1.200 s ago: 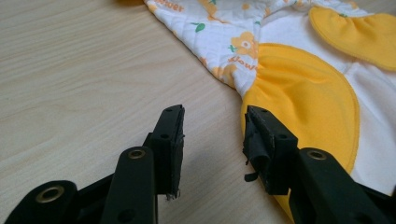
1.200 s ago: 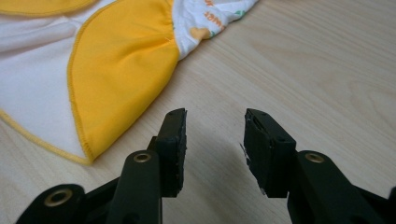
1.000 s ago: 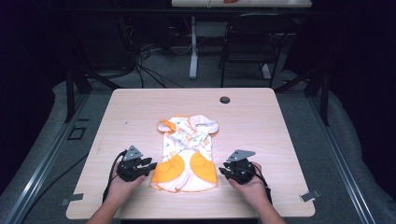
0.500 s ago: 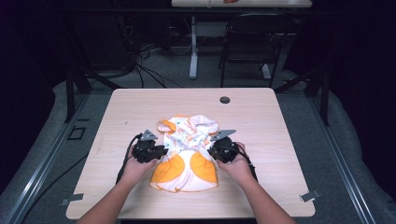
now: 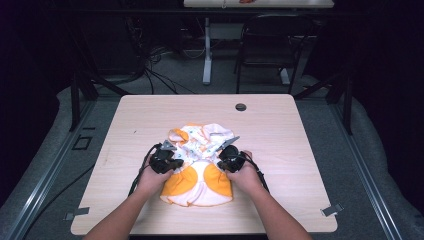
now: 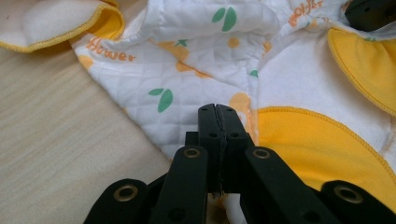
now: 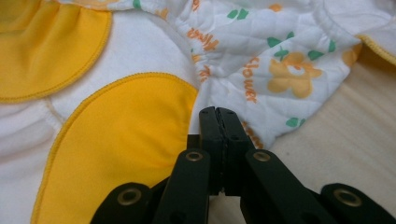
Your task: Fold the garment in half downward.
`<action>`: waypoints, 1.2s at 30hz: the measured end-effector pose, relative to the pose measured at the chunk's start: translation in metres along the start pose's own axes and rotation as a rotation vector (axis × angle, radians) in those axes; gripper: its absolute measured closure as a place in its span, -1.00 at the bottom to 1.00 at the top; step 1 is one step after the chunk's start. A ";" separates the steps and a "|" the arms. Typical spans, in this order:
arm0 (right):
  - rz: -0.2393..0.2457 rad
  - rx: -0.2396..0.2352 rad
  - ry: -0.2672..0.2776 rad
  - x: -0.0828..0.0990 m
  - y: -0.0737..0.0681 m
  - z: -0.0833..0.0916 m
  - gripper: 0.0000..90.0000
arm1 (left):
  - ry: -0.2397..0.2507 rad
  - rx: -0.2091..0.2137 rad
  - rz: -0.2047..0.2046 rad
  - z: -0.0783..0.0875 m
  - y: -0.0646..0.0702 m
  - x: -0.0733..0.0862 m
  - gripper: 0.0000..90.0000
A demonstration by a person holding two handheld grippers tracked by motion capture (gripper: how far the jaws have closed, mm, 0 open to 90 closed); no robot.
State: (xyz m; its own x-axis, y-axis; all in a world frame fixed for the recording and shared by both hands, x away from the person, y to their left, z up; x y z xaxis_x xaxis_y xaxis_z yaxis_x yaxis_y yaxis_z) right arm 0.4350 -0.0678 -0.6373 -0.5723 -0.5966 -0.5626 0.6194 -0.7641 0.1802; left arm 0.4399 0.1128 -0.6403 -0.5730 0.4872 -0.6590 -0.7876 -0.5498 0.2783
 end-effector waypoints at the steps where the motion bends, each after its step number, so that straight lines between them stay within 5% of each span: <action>1: 0.012 -0.015 0.003 0.004 -0.002 0.003 1.00 | 0.011 0.011 0.001 0.001 0.005 0.004 1.00; 9: 0.036 -0.045 0.015 0.021 -0.015 0.018 1.00 | 0.019 0.064 -0.011 0.008 0.028 0.023 1.00; 28: 0.039 -0.124 -0.015 0.045 -0.031 0.038 1.00 | -0.014 0.141 -0.013 0.014 0.055 0.040 1.00; 31: 0.037 -0.139 -0.043 0.045 -0.031 0.041 1.00 | -0.032 0.142 -0.016 0.015 0.055 0.036 1.00; 36: 0.034 -0.112 -0.005 0.018 -0.015 0.047 1.00 | -0.019 0.104 -0.032 0.022 0.041 0.012 0.99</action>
State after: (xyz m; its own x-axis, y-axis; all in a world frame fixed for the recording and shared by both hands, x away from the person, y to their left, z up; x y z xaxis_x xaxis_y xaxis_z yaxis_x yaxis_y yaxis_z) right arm 0.3899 -0.0782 -0.6117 -0.5525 -0.6229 -0.5539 0.6946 -0.7114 0.1071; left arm 0.3956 0.1113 -0.6218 -0.5508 0.5169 -0.6553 -0.8241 -0.4612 0.3289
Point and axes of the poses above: each handheld gripper's, and its own axes: z roughly backward along the jaws, x roughly out of its underside, y roughly to its right, the point moved 9 cm from there along -z, roughly forward along the jaws, and after that the axes turned 15 degrees about x, right-handed, at the moved point
